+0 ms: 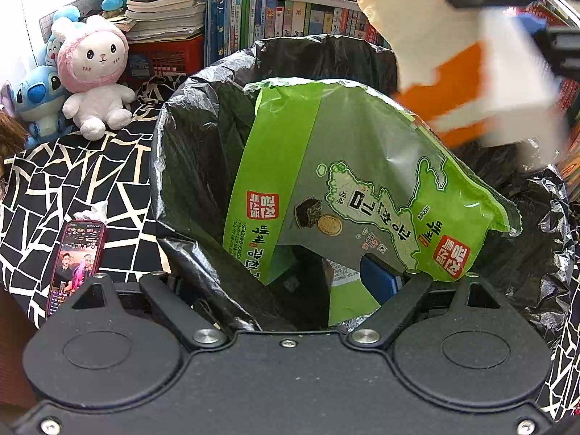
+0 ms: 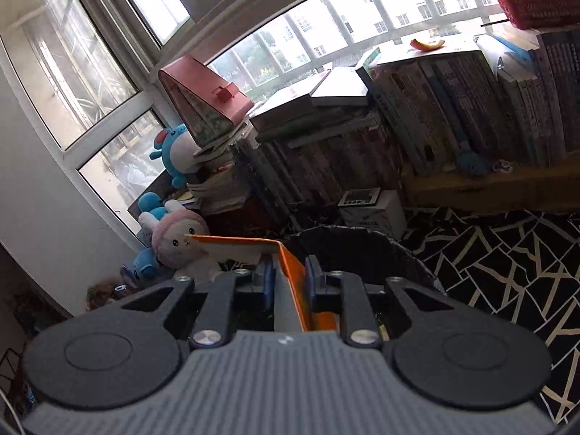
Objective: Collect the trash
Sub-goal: 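Carry the orange box with the right tool into the bin and release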
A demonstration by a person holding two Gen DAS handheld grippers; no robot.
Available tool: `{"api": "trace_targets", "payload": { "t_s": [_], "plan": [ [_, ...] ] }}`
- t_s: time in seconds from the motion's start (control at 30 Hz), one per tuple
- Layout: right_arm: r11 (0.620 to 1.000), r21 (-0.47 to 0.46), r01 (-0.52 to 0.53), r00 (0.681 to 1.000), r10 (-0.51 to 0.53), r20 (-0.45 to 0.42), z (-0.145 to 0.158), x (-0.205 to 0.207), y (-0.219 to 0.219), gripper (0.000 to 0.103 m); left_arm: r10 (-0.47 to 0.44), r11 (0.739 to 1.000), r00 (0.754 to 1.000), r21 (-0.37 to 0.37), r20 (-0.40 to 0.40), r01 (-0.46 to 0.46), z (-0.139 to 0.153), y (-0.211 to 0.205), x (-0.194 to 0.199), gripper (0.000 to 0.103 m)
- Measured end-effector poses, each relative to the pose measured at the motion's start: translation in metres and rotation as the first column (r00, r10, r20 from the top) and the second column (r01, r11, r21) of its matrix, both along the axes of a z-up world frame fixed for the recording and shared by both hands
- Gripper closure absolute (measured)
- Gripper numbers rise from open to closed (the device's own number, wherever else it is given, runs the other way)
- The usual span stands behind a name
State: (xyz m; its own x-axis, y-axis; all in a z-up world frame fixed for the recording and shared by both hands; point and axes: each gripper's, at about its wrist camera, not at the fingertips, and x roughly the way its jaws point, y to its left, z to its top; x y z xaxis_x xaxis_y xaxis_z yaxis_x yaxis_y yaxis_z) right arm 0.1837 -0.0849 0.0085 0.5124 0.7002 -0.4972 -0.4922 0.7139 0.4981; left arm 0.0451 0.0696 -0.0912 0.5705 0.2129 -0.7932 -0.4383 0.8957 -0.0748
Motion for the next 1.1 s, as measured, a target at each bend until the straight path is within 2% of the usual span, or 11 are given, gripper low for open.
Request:
{"api": "trace_targets", "payload": {
  "t_s": [0.2, 0.67, 0.87, 0.97, 1.1],
  "plan": [
    [0.999, -0.035, -0.005, 0.999, 0.004, -0.037, -0.015, 0.002, 0.004, 0.077, 0.001, 1.000, 1.000, -0.001, 0.003, -0.001, 0.000, -0.001, 0.001, 0.015],
    [0.995, -0.090, -0.034, 0.999, 0.030, -0.045, -0.022, -0.005, 0.007, 0.076, 0.001, 1.000, 1.000, -0.002, 0.003, -0.001, 0.001, 0.000, 0.001, 0.014],
    [0.993, -0.110, -0.042, 0.999, 0.038, -0.029, -0.021, -0.013, 0.004, 0.064, 0.001, 1.000, 1.000, -0.003, 0.003, -0.001, 0.000, 0.000, 0.001, 0.014],
    [0.992, -0.121, -0.044, 0.999, 0.043, -0.012, -0.019, -0.020, 0.001, 0.049, 0.007, 1.000, 1.000, -0.014, 0.001, -0.007, -0.001, 0.000, 0.001, 0.014],
    [0.991, -0.129, -0.042, 0.999, 0.044, 0.012, -0.014, -0.028, -0.004, 0.042, 0.003, 1.000, 1.000, -0.001, -0.017, -0.003, -0.001, -0.002, 0.001, 0.015]
  ]
}}
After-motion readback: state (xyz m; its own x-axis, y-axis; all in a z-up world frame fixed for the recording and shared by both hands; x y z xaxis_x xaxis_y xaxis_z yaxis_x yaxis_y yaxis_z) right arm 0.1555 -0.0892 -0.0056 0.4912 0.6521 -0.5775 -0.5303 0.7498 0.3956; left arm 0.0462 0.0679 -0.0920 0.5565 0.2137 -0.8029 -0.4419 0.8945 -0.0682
